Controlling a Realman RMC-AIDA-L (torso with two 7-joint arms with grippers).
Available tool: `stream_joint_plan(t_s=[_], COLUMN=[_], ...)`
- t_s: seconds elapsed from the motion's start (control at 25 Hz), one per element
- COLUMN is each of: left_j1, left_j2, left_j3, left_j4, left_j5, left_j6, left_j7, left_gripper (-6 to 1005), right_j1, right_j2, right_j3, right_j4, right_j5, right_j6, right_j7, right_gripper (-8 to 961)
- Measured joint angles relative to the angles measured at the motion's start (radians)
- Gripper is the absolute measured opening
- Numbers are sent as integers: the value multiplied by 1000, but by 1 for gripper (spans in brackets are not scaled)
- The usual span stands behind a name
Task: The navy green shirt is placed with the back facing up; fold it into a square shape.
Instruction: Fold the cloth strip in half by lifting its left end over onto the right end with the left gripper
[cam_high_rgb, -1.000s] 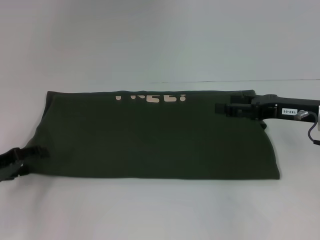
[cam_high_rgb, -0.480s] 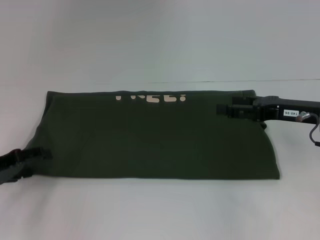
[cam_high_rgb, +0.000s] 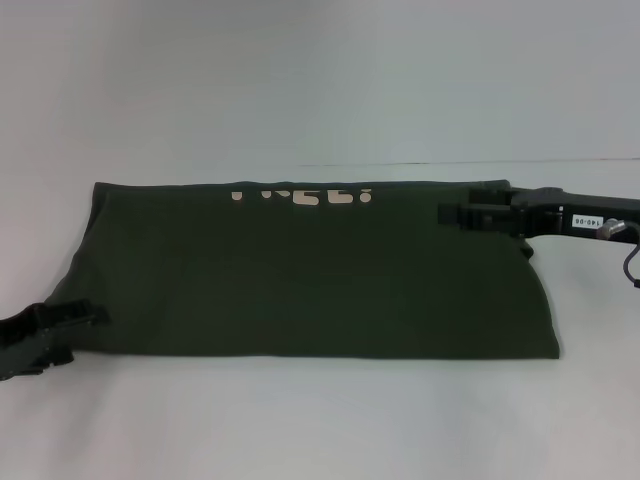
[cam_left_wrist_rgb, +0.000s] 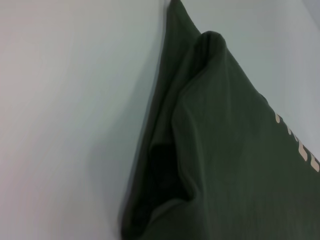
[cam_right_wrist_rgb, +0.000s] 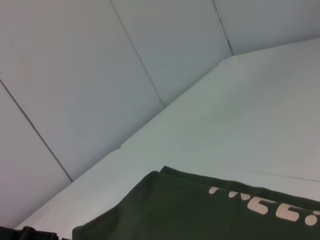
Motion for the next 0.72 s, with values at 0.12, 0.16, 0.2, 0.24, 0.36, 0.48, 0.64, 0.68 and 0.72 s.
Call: stream_joint_plan(t_s=[0.12,0.16,0.2,0.24,0.36,0.48,0.64,0.68,0.72], left_j1=[-4,-4,-4,-4,-5,-8,-8,-8,-8], left_j2=[2,3,3,3,2,1,1,1,1], left_j3=[0,0,0,-1,-1,-1,-2,-2,-2], left_j4=[-16,-20,-26,-33,-42,-47,-47,-47,-47], left_j5=[0,0,0,0,0,-2,-1,-1,0], left_j6=[-8,-12,-20,-33,-47,-53,-60,-61,-63], left_j7=[-18,-21,-25,-28,-28,-28,-28,-29,-29], left_gripper=[906,906,906,906,906,906,905,905,905], right_j1=[0,0,0,0,0,0,1,0,0], right_j2=[2,2,2,2,2,1,1,0,0], right_j3=[5,6,7,7,8,9,9,9,9], right_j4=[-2,-3,-3,-3,-3,-3,-3,-3,-3], right_j5=[0,0,0,0,0,0,7,8,9], right_j6=[-1,-1,0,1,2,2,2,2,2], right_j7=[0,0,-1,-1,-2,-2,-2,-2,-2], right_gripper=[899,899,899,899,899,899,899,899,899])
